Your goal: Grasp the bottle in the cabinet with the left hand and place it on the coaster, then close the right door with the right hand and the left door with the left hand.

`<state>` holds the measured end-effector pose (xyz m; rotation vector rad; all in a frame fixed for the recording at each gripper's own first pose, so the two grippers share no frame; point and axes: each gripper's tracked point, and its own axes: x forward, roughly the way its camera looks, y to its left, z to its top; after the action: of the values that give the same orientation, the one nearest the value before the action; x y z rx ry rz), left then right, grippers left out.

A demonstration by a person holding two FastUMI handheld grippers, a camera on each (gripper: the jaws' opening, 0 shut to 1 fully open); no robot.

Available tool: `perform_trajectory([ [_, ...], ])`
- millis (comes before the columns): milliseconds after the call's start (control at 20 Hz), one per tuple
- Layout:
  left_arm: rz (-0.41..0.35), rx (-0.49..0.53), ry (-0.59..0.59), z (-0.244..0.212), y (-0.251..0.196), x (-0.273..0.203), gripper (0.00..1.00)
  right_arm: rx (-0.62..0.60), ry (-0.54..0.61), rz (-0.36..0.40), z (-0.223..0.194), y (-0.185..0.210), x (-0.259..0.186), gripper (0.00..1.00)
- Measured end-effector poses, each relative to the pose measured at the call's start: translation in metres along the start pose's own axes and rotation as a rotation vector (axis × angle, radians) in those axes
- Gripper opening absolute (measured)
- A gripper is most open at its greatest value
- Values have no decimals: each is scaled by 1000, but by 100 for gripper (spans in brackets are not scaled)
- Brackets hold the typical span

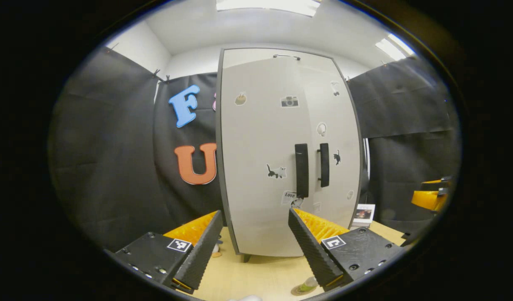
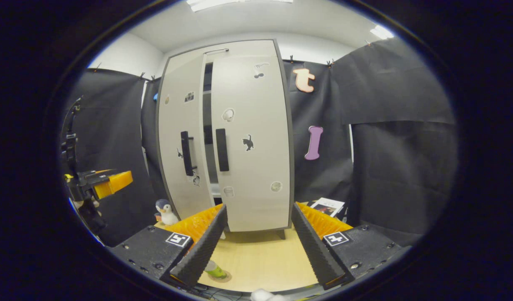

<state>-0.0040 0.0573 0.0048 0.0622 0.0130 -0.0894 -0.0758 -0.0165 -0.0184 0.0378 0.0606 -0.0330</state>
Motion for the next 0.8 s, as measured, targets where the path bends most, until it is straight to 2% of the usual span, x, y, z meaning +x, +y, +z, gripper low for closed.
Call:
perform_trajectory([
  [300, 90, -21, 44, -26, 22, -29, 96, -17, -1, 19, -3, 17, 8, 100],
  [500, 92, -26, 76, -42, 18, -40, 99, -43, 8, 31, -6, 24, 12, 100],
  [550, 95, -23, 76, -41, 19, -42, 96, -48, 10, 32, -6, 25, 12, 100],
  [800, 96, -42, 71, -39, 18, -40, 98, -52, 13, 34, -7, 27, 15, 100],
])
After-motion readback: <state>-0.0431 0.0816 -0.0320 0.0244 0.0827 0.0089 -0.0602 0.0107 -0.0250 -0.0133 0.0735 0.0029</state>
